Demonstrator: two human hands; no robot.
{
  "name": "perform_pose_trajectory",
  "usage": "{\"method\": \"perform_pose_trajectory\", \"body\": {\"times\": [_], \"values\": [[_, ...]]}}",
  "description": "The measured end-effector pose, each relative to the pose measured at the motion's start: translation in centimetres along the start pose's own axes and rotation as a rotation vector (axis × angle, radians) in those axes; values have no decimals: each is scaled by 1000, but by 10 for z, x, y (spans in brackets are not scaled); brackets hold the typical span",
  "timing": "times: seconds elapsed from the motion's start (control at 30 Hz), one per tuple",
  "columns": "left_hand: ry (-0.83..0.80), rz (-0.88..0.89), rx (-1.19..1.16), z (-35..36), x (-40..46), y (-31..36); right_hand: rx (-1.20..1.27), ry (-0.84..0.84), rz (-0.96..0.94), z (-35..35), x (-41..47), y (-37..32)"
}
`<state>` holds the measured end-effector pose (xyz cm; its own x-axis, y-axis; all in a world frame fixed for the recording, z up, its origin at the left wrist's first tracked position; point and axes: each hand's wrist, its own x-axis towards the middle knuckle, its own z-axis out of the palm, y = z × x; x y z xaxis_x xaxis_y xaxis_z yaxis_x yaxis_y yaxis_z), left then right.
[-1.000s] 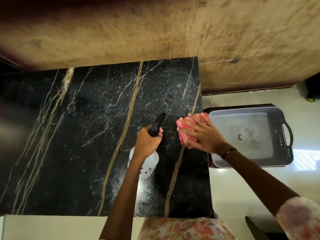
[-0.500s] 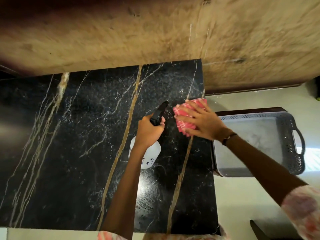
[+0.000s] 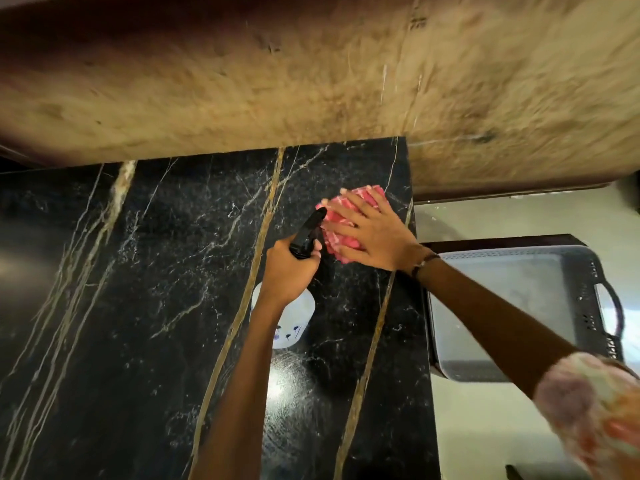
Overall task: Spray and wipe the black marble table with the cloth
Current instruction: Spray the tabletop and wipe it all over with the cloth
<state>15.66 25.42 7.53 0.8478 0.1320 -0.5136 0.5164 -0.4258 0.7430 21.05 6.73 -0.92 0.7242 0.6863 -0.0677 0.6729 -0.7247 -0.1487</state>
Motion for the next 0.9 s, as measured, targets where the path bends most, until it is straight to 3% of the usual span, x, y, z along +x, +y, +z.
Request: {"method": "perform_pose_trajectory", "body": {"times": [0.07,0.17,0.4,0.67,0.9], "values": [[-3,-2,-14,-1,2,-1,-26,17,-5,1,-25,23],[-6,0,-32,-4,3,-2,-5,7,144,-3,-25,60],[2,15,-61,-15,-1,-6,28,8,439,-12,62,64],[31,-5,-43,-42,-11,-28,8,-18,290,1,114,-21],[23,-36,-84,-76,-16,-50,-44,3,86,16,31,-45]]}}
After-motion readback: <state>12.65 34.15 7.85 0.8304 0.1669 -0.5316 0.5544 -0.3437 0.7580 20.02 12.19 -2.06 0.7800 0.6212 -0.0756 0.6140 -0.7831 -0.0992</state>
